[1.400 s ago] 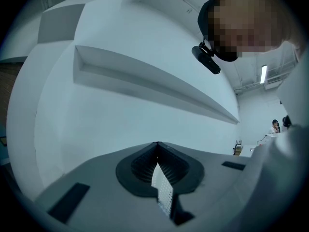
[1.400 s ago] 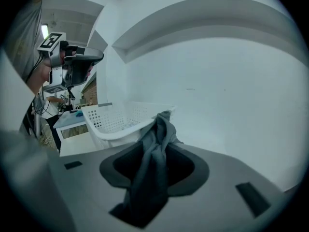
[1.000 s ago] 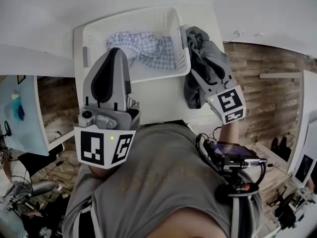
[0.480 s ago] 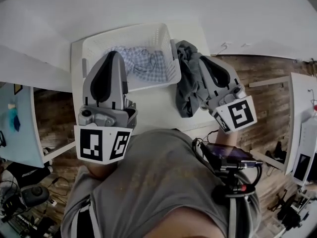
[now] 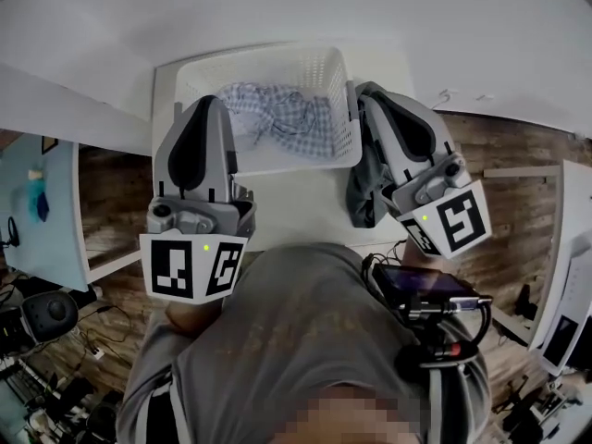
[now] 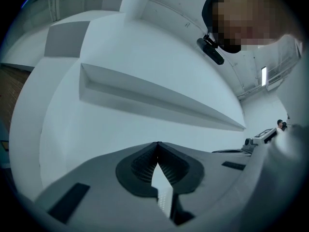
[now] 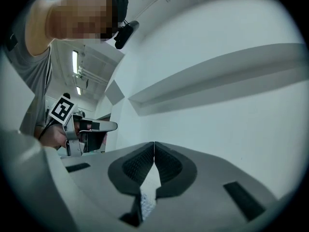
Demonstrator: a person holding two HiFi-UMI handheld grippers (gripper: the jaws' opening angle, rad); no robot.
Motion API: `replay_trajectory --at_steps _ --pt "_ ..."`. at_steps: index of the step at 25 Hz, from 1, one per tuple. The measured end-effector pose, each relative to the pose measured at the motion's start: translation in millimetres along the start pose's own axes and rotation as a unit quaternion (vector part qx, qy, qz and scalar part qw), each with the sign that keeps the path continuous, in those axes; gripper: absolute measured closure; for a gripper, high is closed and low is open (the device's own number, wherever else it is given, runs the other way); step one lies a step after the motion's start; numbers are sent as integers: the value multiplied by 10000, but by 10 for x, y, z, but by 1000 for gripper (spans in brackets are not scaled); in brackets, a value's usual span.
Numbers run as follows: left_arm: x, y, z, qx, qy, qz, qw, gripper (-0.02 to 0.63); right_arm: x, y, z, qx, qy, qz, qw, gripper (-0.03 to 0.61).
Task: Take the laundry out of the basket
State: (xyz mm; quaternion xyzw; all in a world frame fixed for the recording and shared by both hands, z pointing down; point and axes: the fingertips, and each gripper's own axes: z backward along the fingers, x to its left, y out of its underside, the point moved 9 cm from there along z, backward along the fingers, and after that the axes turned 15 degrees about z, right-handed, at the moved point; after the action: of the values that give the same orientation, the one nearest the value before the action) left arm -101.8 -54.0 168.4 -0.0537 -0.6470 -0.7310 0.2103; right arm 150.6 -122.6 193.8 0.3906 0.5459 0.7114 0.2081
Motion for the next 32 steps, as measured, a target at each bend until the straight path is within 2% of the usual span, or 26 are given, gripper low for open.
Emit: replay_trajectory --at_steps 10,19,27,32 --pt "426 157 -319 324 -498 -71 9982 606 -57 204 -595 -52 -413 -303 9987 569" --pt "1010 578 -787 833 -887 -42 9926 606 -226 531 -1176 57 -547 -589 9967 569" --pt "1363 936 -1041 1397 -1194 194 9828 606 -291 876 -1573 236 -831 -867 9925 569" --pt "1527 1153 -1063 1829 -1401 279 9727 606 -244 979 -1765 331 -1210 -885 9881 569"
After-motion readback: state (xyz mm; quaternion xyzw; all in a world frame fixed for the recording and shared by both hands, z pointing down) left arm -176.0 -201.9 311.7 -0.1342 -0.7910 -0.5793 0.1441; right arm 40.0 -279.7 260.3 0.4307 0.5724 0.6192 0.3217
